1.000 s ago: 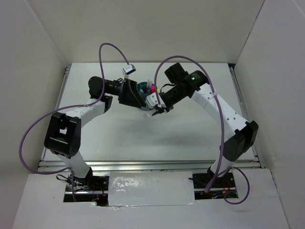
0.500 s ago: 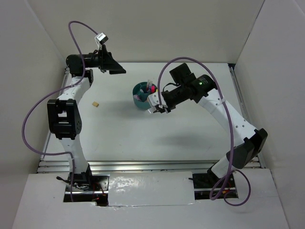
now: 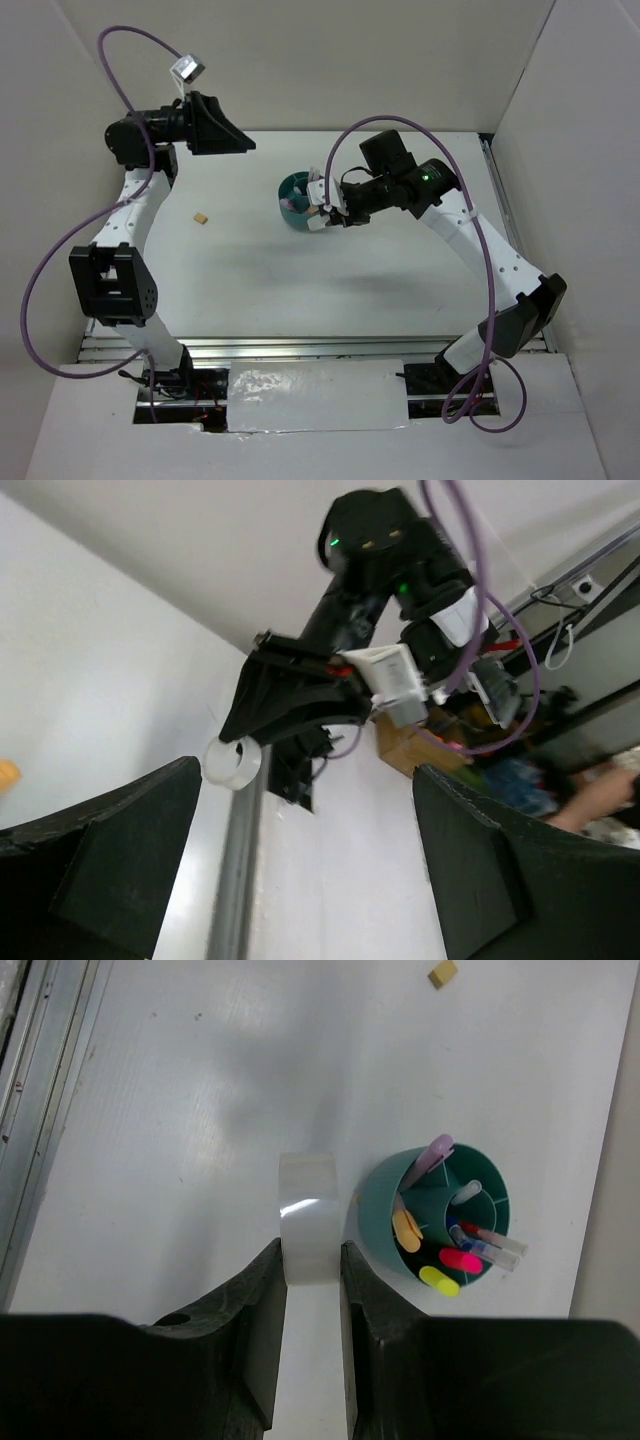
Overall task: Sort the stationery into containers
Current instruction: Place the stationery into the container
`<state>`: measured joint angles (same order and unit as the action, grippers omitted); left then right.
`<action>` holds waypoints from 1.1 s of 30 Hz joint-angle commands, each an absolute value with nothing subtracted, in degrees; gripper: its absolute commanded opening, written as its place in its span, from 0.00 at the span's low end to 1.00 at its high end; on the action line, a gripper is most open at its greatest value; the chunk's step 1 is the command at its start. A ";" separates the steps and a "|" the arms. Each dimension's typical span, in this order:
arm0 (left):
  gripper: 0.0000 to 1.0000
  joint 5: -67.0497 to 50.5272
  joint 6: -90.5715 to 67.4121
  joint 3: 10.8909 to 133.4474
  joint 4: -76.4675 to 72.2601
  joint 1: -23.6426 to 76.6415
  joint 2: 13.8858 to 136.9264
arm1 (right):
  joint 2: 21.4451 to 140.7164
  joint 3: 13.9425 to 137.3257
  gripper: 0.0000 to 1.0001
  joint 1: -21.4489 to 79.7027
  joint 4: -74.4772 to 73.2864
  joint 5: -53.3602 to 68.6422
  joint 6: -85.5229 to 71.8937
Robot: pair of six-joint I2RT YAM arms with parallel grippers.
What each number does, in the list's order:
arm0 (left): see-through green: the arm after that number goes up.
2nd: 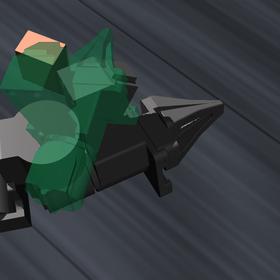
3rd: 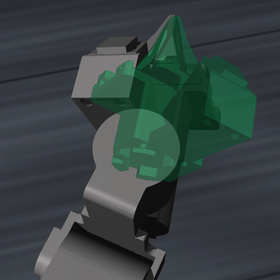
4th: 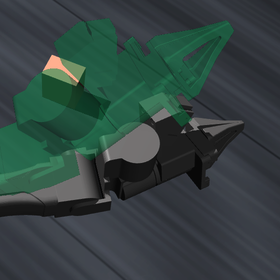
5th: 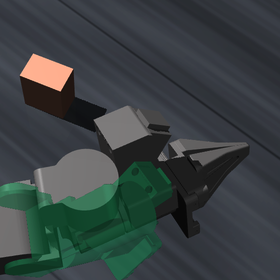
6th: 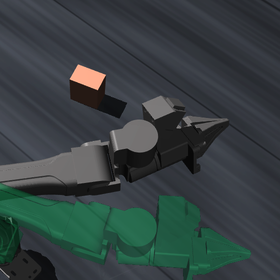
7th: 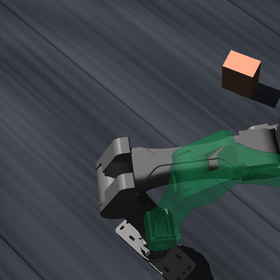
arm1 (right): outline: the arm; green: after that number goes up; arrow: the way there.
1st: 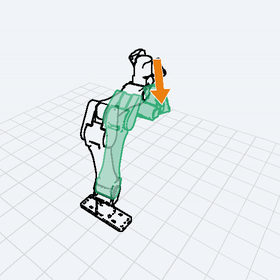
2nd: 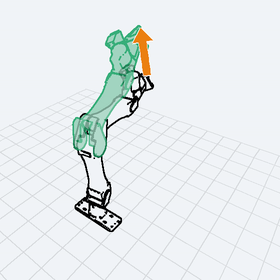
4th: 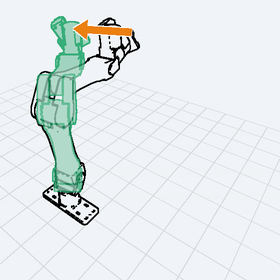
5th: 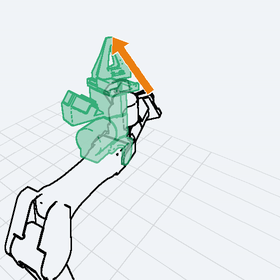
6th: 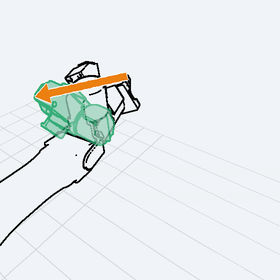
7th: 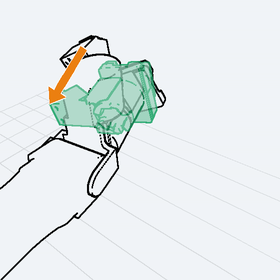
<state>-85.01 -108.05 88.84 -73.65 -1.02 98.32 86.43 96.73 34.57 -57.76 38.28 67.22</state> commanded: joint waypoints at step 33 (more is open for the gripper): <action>0.99 -51.41 -27.78 78.40 10.81 -16.17 83.23 | 111.07 115.40 0.08 15.48 -20.31 46.41 21.19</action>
